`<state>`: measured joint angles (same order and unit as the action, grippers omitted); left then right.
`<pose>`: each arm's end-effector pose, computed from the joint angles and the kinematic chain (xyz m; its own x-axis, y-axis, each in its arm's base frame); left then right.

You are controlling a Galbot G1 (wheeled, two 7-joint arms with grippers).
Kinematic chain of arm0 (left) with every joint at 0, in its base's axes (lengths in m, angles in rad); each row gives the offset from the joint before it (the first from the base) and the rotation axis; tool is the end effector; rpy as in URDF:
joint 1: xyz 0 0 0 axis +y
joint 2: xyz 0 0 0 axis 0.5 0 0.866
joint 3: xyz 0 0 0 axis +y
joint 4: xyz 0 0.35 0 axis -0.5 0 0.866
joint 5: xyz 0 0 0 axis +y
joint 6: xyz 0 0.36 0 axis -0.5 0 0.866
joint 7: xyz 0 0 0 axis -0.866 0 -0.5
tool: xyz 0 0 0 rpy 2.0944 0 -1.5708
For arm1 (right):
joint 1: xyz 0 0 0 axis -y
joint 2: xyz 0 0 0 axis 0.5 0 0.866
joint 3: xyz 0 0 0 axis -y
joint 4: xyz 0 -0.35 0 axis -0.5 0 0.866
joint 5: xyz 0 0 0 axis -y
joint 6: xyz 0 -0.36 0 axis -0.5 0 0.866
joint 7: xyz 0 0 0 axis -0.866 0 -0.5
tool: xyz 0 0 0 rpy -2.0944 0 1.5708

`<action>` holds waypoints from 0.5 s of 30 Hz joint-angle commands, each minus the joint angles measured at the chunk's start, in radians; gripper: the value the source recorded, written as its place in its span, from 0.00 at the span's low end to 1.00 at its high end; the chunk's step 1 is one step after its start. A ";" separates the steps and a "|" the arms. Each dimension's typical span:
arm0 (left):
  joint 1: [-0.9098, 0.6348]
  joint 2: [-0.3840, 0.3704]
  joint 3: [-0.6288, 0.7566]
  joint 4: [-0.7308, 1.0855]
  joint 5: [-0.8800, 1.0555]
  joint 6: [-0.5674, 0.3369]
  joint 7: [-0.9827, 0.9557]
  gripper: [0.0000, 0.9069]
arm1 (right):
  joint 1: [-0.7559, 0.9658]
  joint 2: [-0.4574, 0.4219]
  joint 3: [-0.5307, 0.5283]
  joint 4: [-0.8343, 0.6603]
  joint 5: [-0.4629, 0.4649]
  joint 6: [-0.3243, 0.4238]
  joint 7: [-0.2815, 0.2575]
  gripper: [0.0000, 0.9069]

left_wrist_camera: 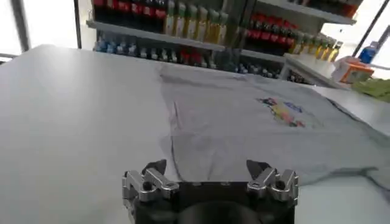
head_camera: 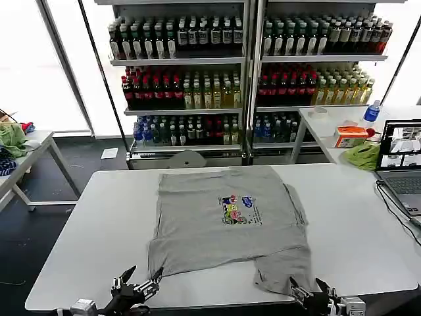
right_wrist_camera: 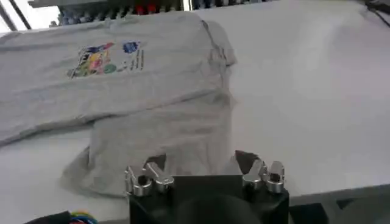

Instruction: Fold and organize the clothes.

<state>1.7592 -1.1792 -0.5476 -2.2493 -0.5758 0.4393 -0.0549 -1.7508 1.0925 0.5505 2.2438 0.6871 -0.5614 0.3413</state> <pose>0.1389 0.0536 -0.2679 -0.8397 0.2519 0.4811 0.1527 0.9597 -0.2360 0.1447 -0.0645 -0.2644 -0.7682 -0.0418 0.6389 0.0246 0.9952 0.0947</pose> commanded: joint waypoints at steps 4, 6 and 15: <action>-0.036 -0.001 0.013 0.057 -0.004 -0.001 -0.001 1.00 | 0.028 0.010 -0.045 -0.025 0.037 -0.016 0.021 0.00; -0.040 -0.004 0.017 0.075 -0.007 -0.007 0.000 1.00 | 0.027 0.010 -0.047 -0.023 0.036 -0.016 0.020 0.00; -0.074 -0.025 0.063 0.125 0.004 -0.010 0.007 0.81 | 0.015 0.002 -0.042 -0.019 0.036 -0.004 0.004 0.00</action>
<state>1.7019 -1.2030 -0.4972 -2.1555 -0.5731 0.4299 -0.0460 -1.7402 1.0917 0.5220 2.2323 0.7146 -0.5610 0.3413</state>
